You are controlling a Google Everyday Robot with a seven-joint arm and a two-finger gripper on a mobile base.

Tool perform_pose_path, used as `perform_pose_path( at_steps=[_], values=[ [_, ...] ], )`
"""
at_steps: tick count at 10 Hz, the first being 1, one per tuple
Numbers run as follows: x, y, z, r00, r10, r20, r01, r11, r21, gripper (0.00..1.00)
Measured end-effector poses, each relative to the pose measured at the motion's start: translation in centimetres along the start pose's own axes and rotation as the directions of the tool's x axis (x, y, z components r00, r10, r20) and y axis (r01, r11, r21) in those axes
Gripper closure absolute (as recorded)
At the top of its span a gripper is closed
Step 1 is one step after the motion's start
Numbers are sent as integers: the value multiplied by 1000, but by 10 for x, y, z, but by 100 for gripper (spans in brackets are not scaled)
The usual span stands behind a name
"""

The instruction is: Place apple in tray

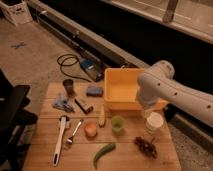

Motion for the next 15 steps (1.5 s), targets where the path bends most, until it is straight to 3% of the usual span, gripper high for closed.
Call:
perform_pose_path(
  at_steps=[5,8,10,13,15],
  values=[
    [2,-2,0,1000,4,3,-4,1000,2,35],
    [12,-13,5,999,-6,39,8,998,-58,35],
    [16,-11,4,999,-3,35,5,998,-63,35],
    [12,-13,2,999,-19,38,21,998,-53,35],
    [-8,-20,-6,995,-86,49,87,996,-22,35]
  ],
)
